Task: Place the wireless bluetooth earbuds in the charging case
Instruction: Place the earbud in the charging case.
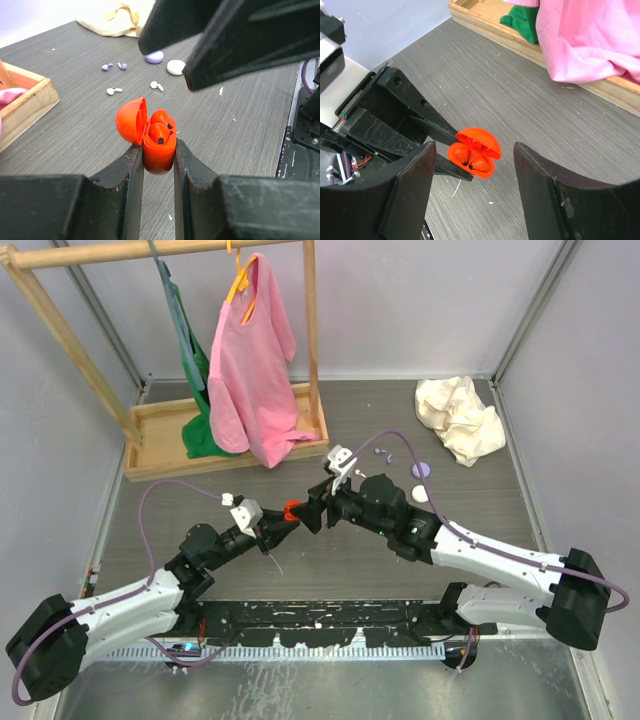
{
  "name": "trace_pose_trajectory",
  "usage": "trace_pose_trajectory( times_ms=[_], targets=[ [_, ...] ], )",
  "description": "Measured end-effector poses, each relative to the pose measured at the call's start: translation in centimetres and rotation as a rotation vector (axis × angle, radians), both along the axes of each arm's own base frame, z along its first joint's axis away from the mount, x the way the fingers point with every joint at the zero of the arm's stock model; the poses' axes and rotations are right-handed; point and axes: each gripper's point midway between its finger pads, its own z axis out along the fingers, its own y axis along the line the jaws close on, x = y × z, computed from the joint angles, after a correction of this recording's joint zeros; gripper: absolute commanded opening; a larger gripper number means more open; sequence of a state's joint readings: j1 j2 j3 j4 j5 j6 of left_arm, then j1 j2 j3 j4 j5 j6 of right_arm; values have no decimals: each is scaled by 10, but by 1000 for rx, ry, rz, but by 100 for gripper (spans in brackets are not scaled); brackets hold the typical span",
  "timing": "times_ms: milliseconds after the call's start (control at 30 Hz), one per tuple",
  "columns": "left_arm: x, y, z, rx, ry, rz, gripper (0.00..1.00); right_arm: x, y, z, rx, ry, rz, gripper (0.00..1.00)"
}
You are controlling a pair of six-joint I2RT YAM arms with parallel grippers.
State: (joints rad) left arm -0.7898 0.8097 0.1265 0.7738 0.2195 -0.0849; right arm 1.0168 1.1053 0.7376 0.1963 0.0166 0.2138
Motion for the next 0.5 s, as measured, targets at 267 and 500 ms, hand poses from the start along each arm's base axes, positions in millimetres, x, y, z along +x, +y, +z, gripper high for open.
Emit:
trace_pose_trajectory(
  times_ms=[267, 500],
  targets=[
    [-6, -4, -2, 7, 2, -42, 0, 11, -9, 12, -10, 44, 124, 75],
    [-14, -9, 1, 1, -13, -94, 0, 9, 0, -2, -53, 115, 271, 76]
  ],
)
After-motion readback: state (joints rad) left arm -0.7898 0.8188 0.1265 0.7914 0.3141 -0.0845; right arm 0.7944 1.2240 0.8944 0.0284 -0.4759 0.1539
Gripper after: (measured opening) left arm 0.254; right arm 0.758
